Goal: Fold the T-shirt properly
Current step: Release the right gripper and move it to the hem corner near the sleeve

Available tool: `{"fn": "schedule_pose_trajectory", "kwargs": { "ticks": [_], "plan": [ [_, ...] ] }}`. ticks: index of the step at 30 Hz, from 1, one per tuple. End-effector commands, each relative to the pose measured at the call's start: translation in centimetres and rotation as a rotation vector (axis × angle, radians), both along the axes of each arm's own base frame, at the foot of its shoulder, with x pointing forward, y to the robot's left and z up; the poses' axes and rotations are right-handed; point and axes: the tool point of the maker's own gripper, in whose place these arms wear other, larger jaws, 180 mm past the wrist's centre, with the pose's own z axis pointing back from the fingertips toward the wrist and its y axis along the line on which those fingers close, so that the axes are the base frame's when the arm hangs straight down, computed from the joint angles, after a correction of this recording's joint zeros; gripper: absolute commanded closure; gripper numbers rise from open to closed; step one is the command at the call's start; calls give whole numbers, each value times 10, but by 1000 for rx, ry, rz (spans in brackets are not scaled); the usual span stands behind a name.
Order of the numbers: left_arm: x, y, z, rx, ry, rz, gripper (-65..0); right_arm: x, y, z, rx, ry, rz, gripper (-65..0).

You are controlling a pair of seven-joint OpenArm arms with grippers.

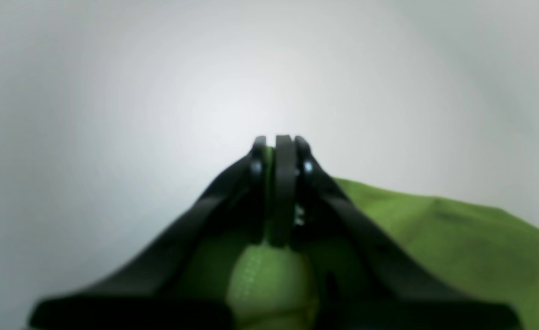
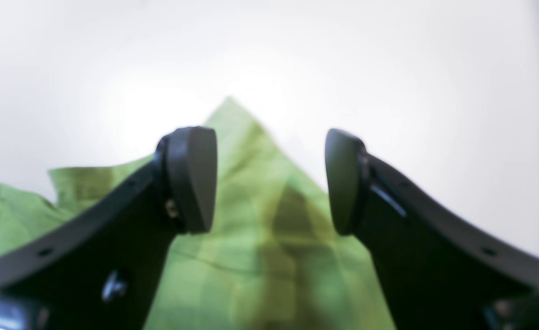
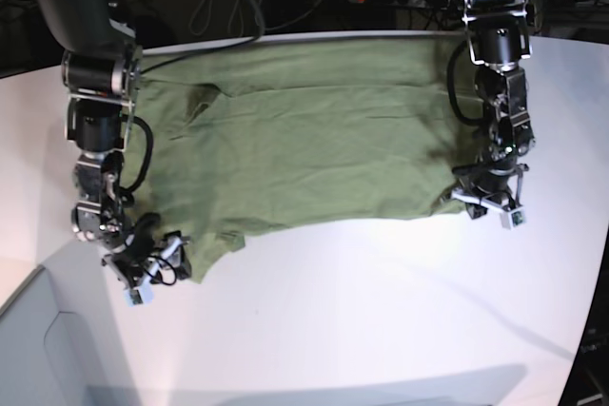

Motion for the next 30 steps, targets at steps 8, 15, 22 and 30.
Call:
{"fn": "schedule_pose_trajectory", "kwargs": {
  "ticks": [8, 15, 22, 30],
  "plan": [
    [10, 6, 15, 18, -41, 5, 0, 11, -12, -4, 87, -54, -63, -357],
    [9, 6, 14, 18, -39, 5, 0, -4, -10, -24, 84, -13, -58, -339],
    [9, 6, 13, 17, -38, 6, 0, -19, 12, -43, -13, 37, 67, -69],
    [10, 5, 16, 15, -46, 4, 0, -11, 0, -41, -64, 20, 2, -1]
  ]
}}
